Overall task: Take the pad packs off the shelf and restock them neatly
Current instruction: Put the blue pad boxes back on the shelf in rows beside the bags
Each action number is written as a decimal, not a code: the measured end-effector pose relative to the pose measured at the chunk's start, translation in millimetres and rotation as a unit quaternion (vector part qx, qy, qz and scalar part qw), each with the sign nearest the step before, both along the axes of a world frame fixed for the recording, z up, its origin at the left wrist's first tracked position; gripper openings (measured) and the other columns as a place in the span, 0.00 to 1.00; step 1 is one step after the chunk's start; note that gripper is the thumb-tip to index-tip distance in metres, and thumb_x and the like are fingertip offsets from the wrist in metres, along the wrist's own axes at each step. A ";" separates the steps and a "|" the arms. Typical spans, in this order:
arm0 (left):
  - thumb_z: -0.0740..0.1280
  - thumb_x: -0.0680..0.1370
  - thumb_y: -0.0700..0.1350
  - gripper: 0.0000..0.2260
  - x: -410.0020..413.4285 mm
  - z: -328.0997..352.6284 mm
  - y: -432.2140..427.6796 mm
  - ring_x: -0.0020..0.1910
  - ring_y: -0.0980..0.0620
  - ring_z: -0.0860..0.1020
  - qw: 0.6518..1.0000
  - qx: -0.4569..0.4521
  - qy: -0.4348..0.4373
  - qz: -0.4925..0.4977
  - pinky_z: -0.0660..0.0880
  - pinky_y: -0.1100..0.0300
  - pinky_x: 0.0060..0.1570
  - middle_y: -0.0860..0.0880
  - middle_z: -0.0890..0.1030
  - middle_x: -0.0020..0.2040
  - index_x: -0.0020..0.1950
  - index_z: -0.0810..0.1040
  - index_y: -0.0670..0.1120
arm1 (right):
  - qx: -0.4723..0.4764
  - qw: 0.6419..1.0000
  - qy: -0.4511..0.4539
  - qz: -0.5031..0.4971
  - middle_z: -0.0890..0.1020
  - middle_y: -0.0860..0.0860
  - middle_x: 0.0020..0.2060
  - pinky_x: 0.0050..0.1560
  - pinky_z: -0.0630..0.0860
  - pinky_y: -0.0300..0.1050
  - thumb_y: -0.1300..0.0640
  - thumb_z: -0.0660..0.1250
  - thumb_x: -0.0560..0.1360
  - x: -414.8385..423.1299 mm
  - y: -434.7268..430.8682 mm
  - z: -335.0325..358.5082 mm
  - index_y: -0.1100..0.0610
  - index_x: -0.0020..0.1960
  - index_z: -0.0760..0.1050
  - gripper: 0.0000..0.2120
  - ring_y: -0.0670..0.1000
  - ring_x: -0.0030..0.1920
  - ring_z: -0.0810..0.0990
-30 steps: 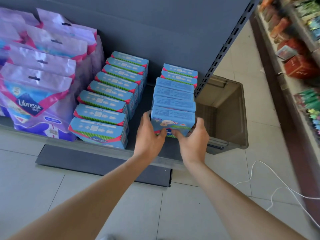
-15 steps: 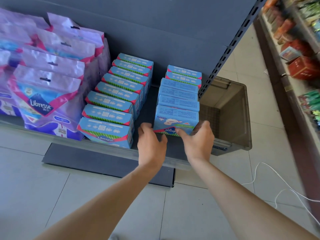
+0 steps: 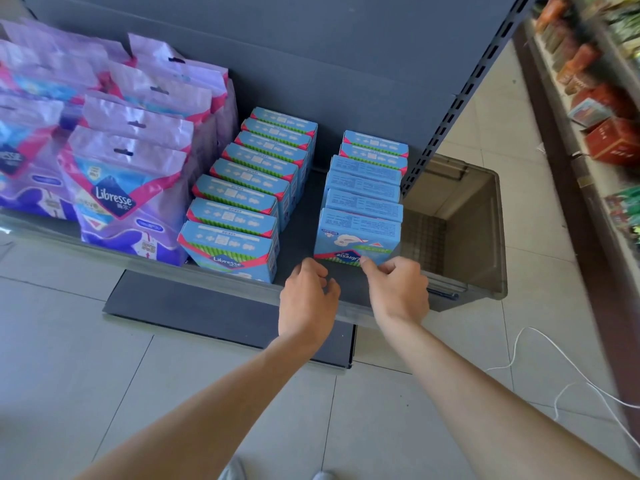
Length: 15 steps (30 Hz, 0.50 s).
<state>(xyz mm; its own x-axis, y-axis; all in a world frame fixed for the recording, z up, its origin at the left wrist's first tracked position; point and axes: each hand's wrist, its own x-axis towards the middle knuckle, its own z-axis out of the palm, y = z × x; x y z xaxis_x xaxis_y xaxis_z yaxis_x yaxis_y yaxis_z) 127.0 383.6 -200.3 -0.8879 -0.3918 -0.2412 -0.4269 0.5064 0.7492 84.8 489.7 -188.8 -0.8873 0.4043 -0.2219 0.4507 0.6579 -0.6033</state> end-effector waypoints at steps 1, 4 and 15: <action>0.64 0.77 0.45 0.06 2.3 1.0 1.0 0.48 0.49 0.78 1.000 0.001 0.000 0.002 0.75 0.53 0.50 0.50 0.79 0.50 0.52 0.74 0.47 | 0.008 1.000 0.002 0.019 0.83 0.51 0.41 0.40 0.69 0.43 0.42 0.68 0.72 3.3 0.8 1.9 0.54 0.42 0.78 0.15 0.57 0.44 0.81; 0.64 0.77 0.46 0.05 15.5 4.7 3.5 0.47 0.49 0.78 1.000 0.003 0.000 0.003 0.75 0.54 0.49 0.50 0.79 0.49 0.51 0.73 0.47 | 0.052 0.995 0.004 0.090 0.82 0.48 0.39 0.40 0.69 0.43 0.44 0.66 0.73 19.2 2.3 5.8 0.53 0.41 0.77 0.13 0.55 0.43 0.80; 0.62 0.76 0.42 0.02 96.6 11.8 -67.4 0.47 0.47 0.75 0.996 0.019 0.008 0.093 0.74 0.53 0.48 0.50 0.77 0.48 0.47 0.72 0.46 | 0.124 0.906 0.027 0.403 0.83 0.49 0.38 0.38 0.71 0.47 0.47 0.62 0.77 89.0 -74.6 -2.4 0.53 0.40 0.73 0.12 0.57 0.44 0.80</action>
<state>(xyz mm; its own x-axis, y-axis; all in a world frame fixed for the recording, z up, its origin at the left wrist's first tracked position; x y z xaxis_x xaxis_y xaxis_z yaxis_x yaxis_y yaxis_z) 223.6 316.2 -188.6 -0.8050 -0.5400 -0.2457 -0.4989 0.3920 0.7730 173.8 415.1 -191.1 -0.9238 -0.3482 -0.1593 -0.2626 0.8789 -0.3982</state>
